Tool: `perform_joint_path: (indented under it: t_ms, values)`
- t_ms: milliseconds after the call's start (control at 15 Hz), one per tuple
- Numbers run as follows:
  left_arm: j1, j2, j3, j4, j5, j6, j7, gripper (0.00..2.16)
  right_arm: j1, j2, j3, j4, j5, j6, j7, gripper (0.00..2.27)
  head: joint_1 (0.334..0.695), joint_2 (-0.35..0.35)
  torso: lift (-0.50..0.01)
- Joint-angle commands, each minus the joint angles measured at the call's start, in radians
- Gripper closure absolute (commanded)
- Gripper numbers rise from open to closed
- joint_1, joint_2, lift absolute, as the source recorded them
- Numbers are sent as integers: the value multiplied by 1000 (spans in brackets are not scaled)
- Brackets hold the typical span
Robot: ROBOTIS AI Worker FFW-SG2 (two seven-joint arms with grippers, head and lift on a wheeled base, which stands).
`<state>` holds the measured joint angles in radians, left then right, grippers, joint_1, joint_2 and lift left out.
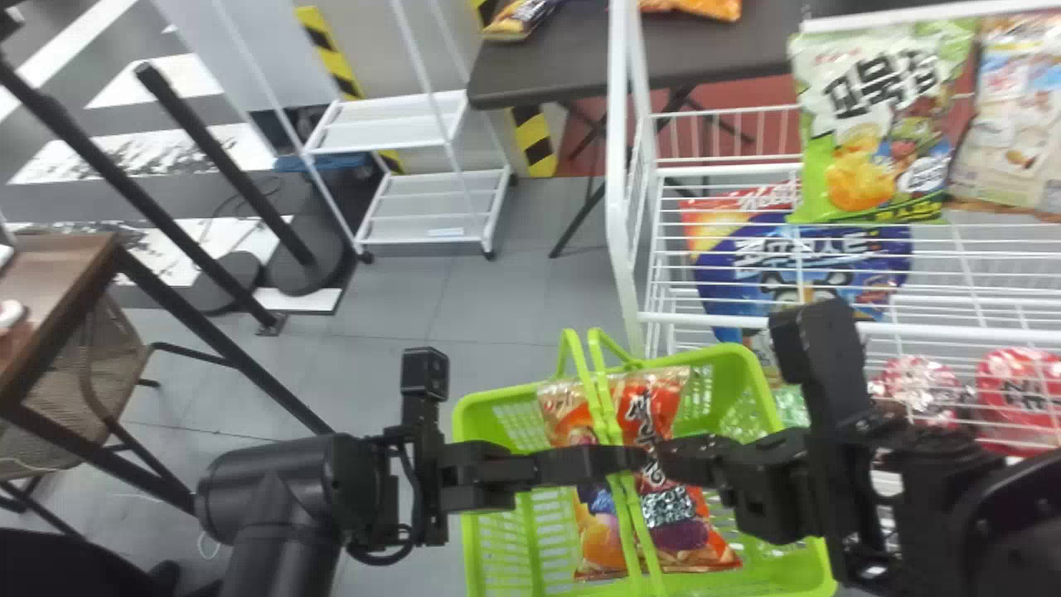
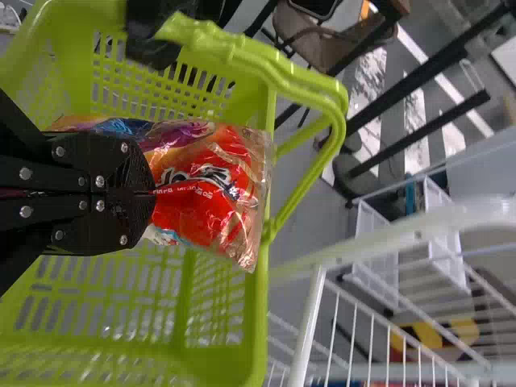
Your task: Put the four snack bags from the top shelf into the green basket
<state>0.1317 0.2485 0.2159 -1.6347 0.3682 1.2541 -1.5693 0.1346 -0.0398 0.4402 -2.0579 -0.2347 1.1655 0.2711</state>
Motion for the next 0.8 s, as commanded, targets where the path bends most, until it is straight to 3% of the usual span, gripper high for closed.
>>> perform_joint_path:
  t_ms: [0, 267, 400, 533, 667, 733]
  values:
    - [2, 0, -3, -1, 0, 0, -11, 2148, -27, 5, 57, 73, -6, -22, 0, 70, 695, 350, 0]
    - [0, 0, -9, -5, 0, 3, -11, 2148, -29, -5, 48, 91, -15, -22, 7, 49, 695, 350, 0]
    - [2, 0, -9, -5, 2, 9, -11, 2148, 16, -31, -43, -11, 14, -13, 14, 60, 695, 350, 0]
    - [3, 3, -9, -5, 2, 9, -11, 2148, 71, -58, -210, -142, 46, -10, 17, 63, 695, 350, 0]
    - [3, 3, -13, -7, 2, 9, -11, 2148, 71, -61, -364, -174, 45, -16, 19, 66, 695, 266, 0]
    - [3, 3, -18, -7, 2, 12, -11, 2148, 45, -61, -417, -173, 46, -34, 19, 66, 695, 158, 0]
